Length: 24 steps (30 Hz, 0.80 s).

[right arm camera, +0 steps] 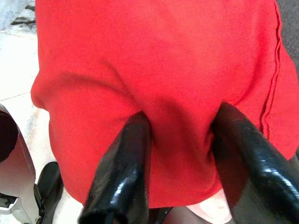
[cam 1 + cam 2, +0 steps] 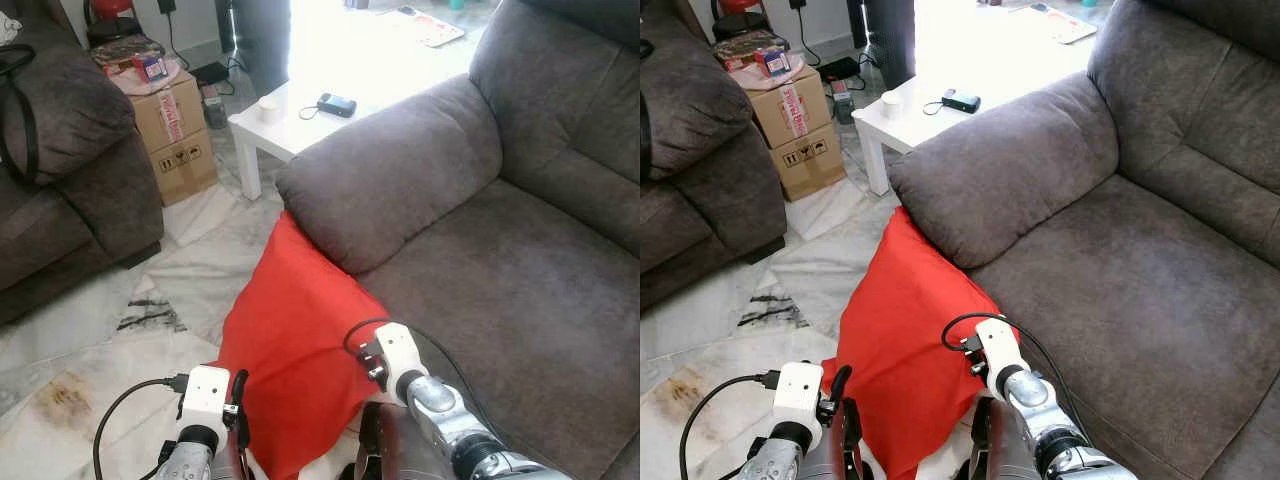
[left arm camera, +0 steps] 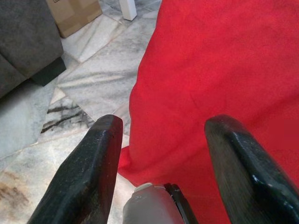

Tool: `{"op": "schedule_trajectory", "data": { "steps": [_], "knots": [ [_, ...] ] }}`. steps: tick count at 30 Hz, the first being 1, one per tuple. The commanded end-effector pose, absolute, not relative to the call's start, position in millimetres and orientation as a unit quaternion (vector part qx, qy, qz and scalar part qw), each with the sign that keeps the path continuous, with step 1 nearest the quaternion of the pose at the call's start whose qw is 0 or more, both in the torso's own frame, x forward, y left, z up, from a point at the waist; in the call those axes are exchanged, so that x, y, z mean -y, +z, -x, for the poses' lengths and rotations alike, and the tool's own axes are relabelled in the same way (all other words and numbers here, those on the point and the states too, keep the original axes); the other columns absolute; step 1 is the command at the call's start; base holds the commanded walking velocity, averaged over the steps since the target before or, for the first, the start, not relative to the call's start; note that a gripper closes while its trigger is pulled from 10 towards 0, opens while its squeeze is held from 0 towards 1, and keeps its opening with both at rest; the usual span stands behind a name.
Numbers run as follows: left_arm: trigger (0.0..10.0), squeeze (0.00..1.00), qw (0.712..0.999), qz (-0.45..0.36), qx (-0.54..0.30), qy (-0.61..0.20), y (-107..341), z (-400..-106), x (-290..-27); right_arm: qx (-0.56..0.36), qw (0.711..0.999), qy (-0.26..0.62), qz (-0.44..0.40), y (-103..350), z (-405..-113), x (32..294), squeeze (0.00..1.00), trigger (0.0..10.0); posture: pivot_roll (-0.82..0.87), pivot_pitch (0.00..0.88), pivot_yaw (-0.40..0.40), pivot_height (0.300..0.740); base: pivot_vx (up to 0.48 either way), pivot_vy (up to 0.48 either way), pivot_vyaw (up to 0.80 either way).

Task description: Move the pillow to the sofa from floor

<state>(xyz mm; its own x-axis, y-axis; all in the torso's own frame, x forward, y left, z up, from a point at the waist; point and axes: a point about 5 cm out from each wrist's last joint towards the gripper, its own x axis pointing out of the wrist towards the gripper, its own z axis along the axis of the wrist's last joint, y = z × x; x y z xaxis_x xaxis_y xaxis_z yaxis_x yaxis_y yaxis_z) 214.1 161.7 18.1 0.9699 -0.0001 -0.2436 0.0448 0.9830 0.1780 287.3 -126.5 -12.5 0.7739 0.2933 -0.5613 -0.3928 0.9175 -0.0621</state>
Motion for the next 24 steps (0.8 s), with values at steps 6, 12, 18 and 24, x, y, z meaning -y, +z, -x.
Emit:
{"op": "schedule_trajectory", "data": {
  "steps": [6,12,18,24],
  "knots": [
    [10.0,0.00,0.986,-0.103,-0.134,-0.013,14.7,-212.9,-162.3,-0.298,0.933,0.183,0.085,-16.9,-283.5,125.0,0.00,0.0,0.14,0.161,-0.074,0.600,0.000,0.000,0.00],
    [10.0,0.00,0.986,-0.102,-0.133,-0.013,14.9,-215.1,-162.5,-0.303,0.931,0.185,0.082,-17.8,-282.9,123.2,0.00,0.0,0.14,0.153,-0.074,0.600,0.000,0.000,0.00],
    [10.0,0.00,0.986,-0.102,-0.130,-0.013,15.6,-218.3,-162.7,-0.303,0.931,0.187,0.082,-17.3,-283.5,121.7,0.00,0.0,0.14,0.143,-0.074,0.600,0.000,0.000,0.00],
    [10.0,0.00,0.986,-0.103,-0.128,-0.012,16.2,-221.8,-163.2,-0.302,0.931,0.188,0.079,-16.2,-284.6,119.9,0.00,0.0,0.14,0.131,-0.074,0.600,0.000,0.000,0.00]
  ]
}}
